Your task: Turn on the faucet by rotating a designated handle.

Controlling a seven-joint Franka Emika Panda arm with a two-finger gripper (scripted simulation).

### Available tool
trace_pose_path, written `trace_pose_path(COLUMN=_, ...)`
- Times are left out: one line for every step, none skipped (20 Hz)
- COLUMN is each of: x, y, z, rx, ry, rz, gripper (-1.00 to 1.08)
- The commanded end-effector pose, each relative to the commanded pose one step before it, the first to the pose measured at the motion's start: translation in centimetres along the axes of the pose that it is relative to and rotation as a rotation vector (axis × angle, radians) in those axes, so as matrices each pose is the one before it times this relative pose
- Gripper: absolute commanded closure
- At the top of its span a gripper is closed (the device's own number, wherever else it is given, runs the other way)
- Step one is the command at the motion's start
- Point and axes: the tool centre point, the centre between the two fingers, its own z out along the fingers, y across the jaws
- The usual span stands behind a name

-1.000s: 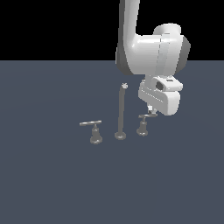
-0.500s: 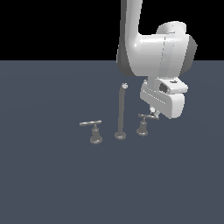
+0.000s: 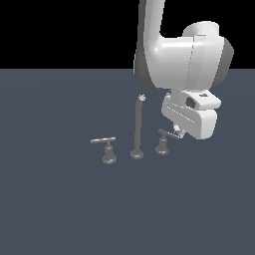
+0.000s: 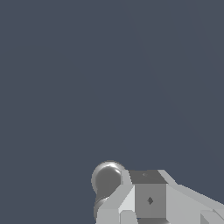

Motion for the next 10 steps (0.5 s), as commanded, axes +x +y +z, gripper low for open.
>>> trace_pose_path(x=-1.042, y=0.713, z=-0.019, rx=-0.00715, ry=-0.00631, rz=-0.00261, gripper=1.08)
trace_pose_path(x=-0.276, y=0.254, z=-0.004, rx=-0.00111, ry=-0.00060, rz=0.00056, gripper=1.08)
trace_pose_path(x=-0.275, y=0.256, z=0.000, rx=-0.00118, ry=-0.00063, rz=0.00060, gripper=1.08)
trace_pose_path(x=-0.278, y=0.256, z=-0.005, rx=-0.00111, ry=-0.00060, rz=0.00056, gripper=1.08)
trace_pose_path(x=-0.278, y=0.258, z=-0.001, rx=-0.00118, ry=-0.00063, rz=0.00060, gripper=1.08)
trace_pose_path(x=-0.281, y=0.258, z=-0.006, rx=-0.00111, ry=-0.00060, rz=0.00056, gripper=1.08)
trace_pose_path(x=-0.281, y=0.259, z=-0.002, rx=-0.00118, ry=-0.00063, rz=0.00060, gripper=1.08)
trace_pose_path(x=-0.284, y=0.260, z=-0.007, rx=-0.00111, ry=-0.00060, rz=0.00057, gripper=1.08)
trace_pose_path(x=-0.283, y=0.261, z=0.000, rx=-0.00124, ry=-0.00067, rz=0.00063, gripper=1.08)
trace_pose_path(x=0.000, y=0.000, z=0.000, rx=0.00000, ry=0.00000, rz=0.00000, gripper=1.08)
